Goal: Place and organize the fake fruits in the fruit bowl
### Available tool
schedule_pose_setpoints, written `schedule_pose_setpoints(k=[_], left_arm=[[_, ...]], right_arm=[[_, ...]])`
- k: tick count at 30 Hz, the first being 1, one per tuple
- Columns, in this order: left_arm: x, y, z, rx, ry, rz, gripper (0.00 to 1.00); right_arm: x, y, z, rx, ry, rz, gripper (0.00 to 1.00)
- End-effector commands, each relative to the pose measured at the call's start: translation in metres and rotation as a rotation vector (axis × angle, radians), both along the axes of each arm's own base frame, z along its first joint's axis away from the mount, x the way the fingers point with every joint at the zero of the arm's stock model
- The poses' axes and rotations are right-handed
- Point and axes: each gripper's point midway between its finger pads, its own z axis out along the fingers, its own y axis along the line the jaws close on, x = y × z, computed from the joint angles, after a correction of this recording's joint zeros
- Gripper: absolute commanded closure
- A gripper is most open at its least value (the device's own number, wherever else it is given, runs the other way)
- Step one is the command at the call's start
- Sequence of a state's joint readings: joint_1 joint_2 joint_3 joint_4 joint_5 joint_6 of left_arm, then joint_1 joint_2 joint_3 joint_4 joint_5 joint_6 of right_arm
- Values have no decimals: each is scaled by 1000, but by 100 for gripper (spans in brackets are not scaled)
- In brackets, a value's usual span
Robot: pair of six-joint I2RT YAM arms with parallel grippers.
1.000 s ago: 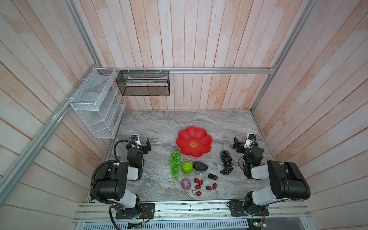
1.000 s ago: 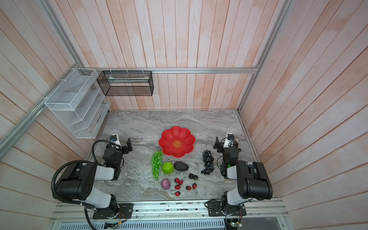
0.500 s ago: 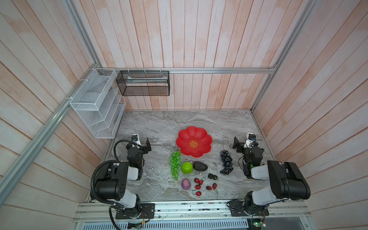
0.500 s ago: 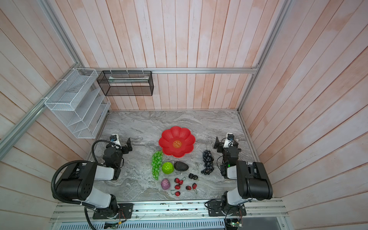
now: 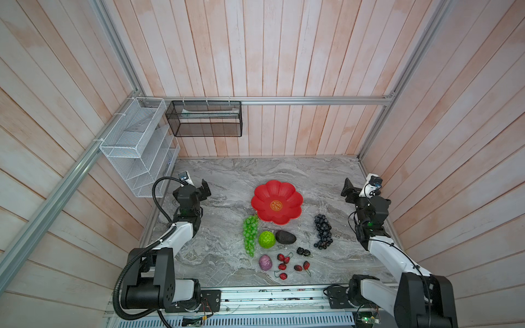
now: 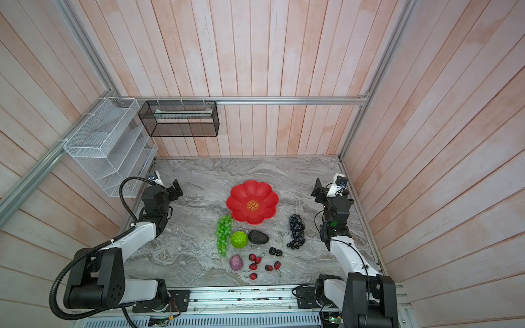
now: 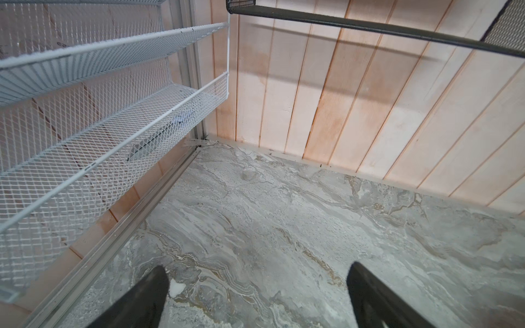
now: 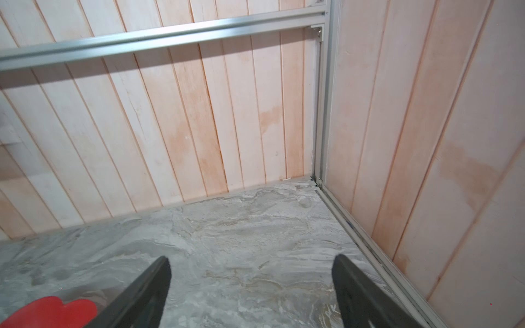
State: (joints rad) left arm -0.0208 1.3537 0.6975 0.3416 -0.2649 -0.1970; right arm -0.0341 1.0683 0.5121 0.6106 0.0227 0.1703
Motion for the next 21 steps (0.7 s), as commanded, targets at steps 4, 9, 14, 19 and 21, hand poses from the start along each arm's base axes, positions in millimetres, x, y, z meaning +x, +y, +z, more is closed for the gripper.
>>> schedule_pose_setpoints(k=[4,9,14,19,21], left_arm=[[-19,-48,-5,-55,209,-54,0],[-36,-83,-2,-111,234,-151,0],[-58,-109,-16,-240,286,-239,0],[-69,-114,-19,-259,333,-252,0],[-72,-116,-15,-278,317,-264,0]], right_arm=[[-40,91,-41,40,343,310,13],[-107,157,-68,63,524,535,17],[-157,198,-93,85,654,659,17],[-168,226,-126,-45,761,732,16],[-165,233,-138,-84,800,751,16]])
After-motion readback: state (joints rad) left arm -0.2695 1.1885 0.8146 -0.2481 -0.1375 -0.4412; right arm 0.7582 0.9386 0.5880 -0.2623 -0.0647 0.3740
